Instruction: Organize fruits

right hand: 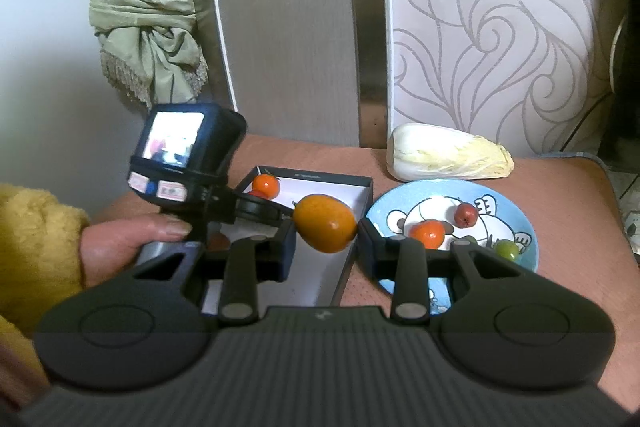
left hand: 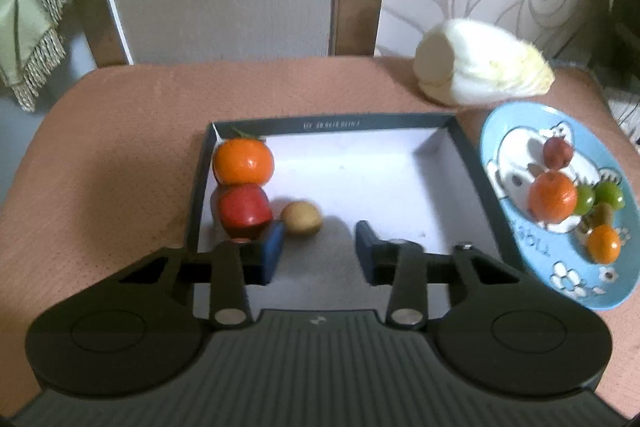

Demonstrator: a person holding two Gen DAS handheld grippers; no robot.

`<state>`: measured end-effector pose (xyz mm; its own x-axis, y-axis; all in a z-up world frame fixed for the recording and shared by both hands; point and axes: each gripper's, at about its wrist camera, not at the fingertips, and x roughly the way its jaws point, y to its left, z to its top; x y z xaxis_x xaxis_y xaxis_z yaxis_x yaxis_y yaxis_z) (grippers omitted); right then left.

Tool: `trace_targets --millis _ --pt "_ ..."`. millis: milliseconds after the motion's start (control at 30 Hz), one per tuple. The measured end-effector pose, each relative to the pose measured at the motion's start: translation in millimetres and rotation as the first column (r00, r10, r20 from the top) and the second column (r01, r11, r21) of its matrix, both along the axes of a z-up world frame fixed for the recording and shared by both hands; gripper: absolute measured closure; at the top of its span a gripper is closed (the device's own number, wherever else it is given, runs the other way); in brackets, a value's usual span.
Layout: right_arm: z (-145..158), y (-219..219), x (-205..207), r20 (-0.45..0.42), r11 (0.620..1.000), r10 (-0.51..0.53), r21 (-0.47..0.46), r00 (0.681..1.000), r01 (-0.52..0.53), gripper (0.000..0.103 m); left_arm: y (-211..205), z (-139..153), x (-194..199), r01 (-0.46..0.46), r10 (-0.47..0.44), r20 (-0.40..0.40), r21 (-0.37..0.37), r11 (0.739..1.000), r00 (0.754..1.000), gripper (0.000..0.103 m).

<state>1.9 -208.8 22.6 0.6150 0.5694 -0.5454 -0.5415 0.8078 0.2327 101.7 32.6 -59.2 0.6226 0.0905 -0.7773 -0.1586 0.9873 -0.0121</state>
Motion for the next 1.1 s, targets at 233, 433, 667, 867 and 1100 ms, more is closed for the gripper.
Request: trace_targets --millis 233,433,667,867,1100 --pt "1.7 -7.4 -6.1 0.004 0.999 -0.040 -0.002 0.999 0.040 0.066 8.8 -3.3 -2.8 0.012 -0.012 0.014 -0.017 1.000 1.000 0.086" --pt "1.6 -6.3 -8.5 0.009 0.999 -0.041 0.008 0.999 0.041 0.066 16.5 1.8 -18.3 0.017 -0.015 0.028 -0.053 0.998 0.999 0.093" --pt "-2.7 -0.8 -9.6 -0.005 1.000 -0.016 0.019 1.000 0.016 0.066 21.6 7.7 -27.2 0.032 -0.030 0.042 -0.054 0.998 0.999 0.092" --pt "-3.1 -0.9 -12.9 -0.014 1.000 -0.009 0.017 1.000 0.010 0.066 9.8 6.0 -17.3 0.070 -0.069 0.044 -0.023 0.997 0.997 0.074" --pt "-1.8 -10.4 -14.1 -0.019 0.999 -0.045 0.013 0.999 0.045 0.066 4.5 -1.2 -6.3 0.055 -0.055 0.040 0.004 0.998 0.998 0.046"
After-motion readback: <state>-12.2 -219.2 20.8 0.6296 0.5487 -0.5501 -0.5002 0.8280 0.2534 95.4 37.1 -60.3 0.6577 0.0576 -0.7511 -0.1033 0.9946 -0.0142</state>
